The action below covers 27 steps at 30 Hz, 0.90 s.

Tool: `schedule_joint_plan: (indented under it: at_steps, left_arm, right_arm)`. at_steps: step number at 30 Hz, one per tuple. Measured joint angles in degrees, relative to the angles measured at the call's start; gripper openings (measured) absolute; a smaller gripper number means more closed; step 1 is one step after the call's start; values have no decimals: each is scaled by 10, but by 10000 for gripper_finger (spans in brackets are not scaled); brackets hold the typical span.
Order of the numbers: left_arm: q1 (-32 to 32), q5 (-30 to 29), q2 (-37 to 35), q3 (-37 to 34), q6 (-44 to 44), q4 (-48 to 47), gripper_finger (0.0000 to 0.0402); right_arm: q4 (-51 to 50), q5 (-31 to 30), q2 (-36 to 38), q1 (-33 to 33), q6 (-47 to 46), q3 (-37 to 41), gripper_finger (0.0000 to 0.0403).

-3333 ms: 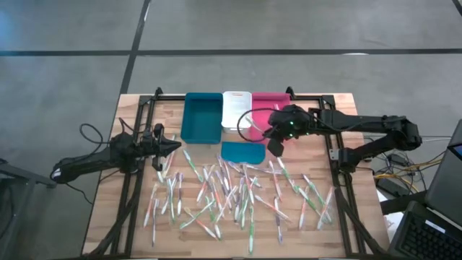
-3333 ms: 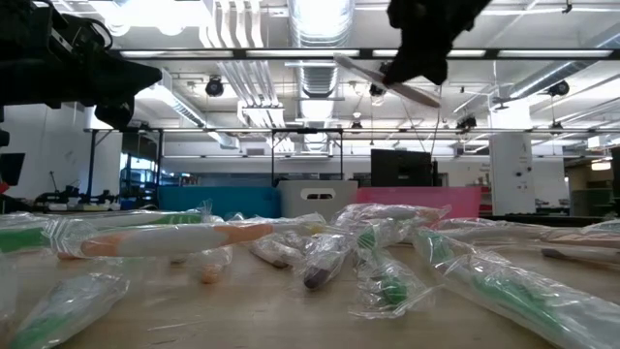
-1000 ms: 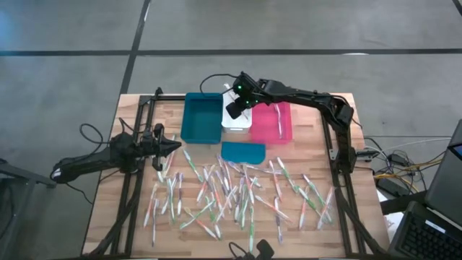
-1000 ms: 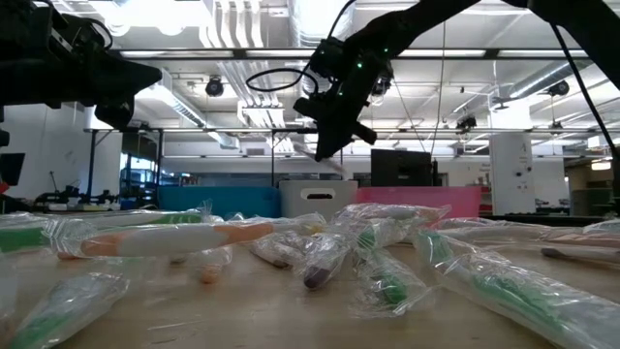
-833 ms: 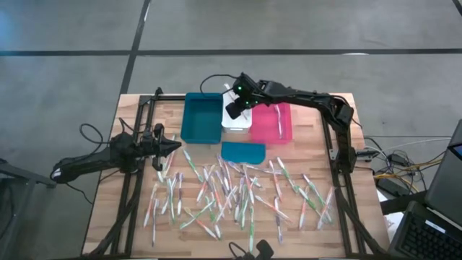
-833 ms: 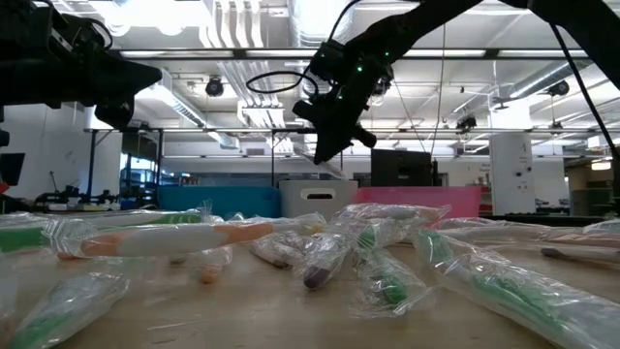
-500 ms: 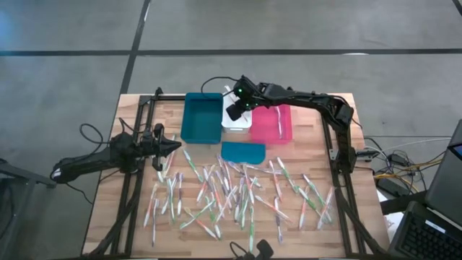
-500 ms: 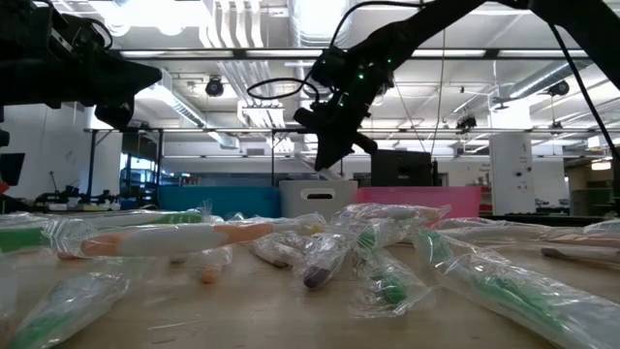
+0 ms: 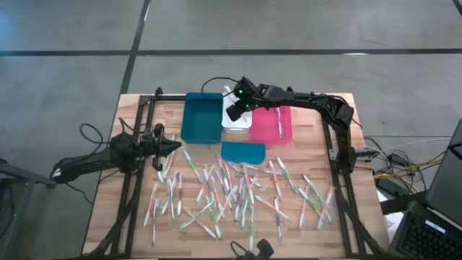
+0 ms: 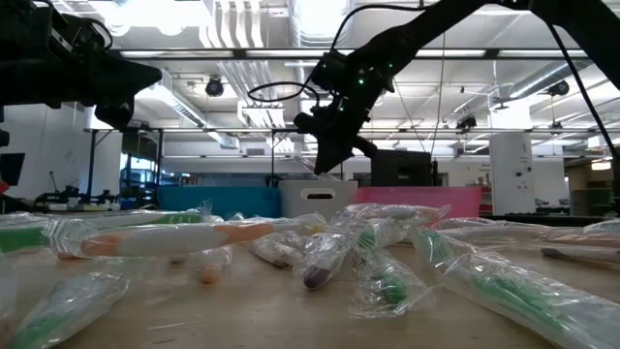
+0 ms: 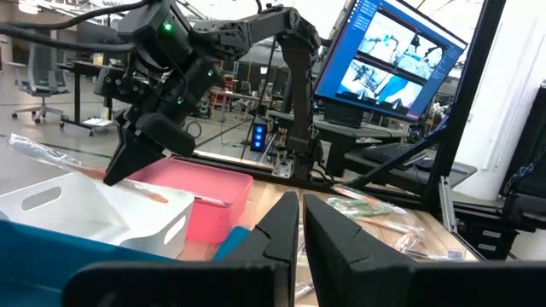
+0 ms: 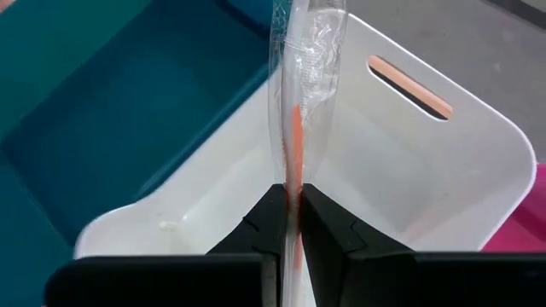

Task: Pick & Place Toothbrushes
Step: Put the orange toothbrush into the white bin

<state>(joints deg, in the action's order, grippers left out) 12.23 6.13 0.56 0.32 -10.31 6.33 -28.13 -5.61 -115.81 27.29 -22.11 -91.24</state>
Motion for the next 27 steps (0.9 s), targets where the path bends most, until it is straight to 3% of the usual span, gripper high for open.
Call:
schedule_joint_plan:
  at_steps: [11, 27]
  left_arm:
    - [0, 0, 0, 0, 0, 0, 26]
    - [0, 0, 0, 0, 0, 0, 26]
  right_arm:
    - [-3, -2, -50, 8, 2, 1, 22]
    - [-15, 21, -66, 12, 3, 0, 23]
